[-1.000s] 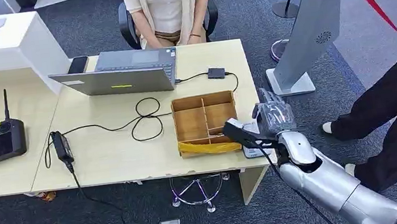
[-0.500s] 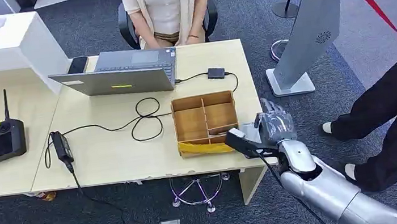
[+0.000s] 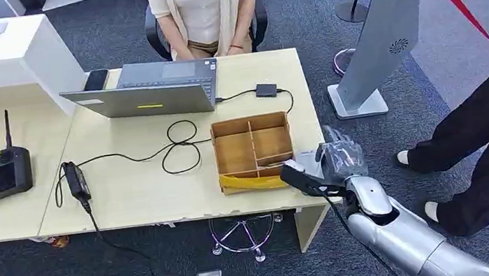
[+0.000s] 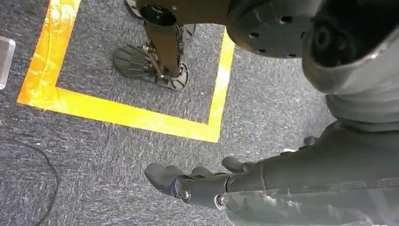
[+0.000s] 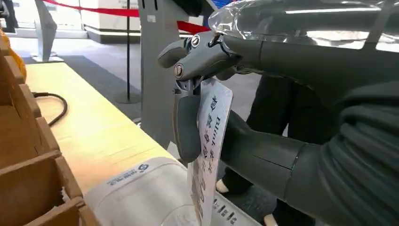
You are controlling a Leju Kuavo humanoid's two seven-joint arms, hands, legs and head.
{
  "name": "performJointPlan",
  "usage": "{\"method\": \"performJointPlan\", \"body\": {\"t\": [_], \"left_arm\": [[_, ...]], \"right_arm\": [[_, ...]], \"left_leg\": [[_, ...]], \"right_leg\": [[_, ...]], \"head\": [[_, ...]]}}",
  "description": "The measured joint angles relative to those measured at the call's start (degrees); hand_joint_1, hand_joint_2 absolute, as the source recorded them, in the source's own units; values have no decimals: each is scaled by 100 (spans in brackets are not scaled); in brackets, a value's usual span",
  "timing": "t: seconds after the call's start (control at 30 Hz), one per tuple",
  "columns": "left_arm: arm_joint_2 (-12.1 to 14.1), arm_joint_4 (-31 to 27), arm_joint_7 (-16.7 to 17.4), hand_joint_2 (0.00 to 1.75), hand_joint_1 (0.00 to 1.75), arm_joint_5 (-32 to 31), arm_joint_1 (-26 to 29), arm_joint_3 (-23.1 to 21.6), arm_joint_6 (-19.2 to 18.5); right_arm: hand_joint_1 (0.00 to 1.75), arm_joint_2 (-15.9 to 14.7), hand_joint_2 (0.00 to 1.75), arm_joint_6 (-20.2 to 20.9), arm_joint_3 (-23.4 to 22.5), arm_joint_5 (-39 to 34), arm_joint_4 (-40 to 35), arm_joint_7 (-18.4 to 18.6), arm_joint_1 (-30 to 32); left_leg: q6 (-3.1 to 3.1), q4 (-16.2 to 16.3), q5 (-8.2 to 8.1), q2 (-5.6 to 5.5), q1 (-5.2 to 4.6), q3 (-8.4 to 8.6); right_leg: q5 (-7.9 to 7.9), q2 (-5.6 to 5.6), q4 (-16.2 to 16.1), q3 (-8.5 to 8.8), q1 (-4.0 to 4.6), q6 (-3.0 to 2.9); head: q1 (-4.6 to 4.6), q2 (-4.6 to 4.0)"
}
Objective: Pass the card to the sensor for recognition and then transmit it.
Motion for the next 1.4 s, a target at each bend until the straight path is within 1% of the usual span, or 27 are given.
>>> {"method": "performJointPlan", "body": {"t": [0.23,0.4,0.73,1.23,1.4], "left_arm": [[0,2,0,0,0,0,5,4,15],[0,2,-15,0,0,11,35,7,44],[0,2,-15,0,0,11,52,46,83],[-4,2,-15,0,0,-24,69,101,85],[-2,2,-15,0,0,-90,83,101,85]], "right_arm": [[175,72,175,-33,-70,-28,85,-116,15],[175,173,175,-210,-148,-124,192,-282,18],[175,286,175,-295,-208,-234,431,-385,17],[175,358,175,-400,-317,-334,647,-363,16],[175,358,175,-376,-367,-404,728,-219,34]], "left_leg": [[0,0,0,0,0,0],[0,0,0,0,0,0],[0,0,0,0,0,0],[0,0,0,1,0,5],[0,0,0,2,0,10]], "right_leg": [[0,1,0,0,0,0],[0,0,0,0,0,0],[0,0,0,0,0,0],[0,1,-1,3,0,0],[0,3,-1,4,0,0]], "head": [[2,0],[0,0],[2,0],[2,0],[2,0]]}}
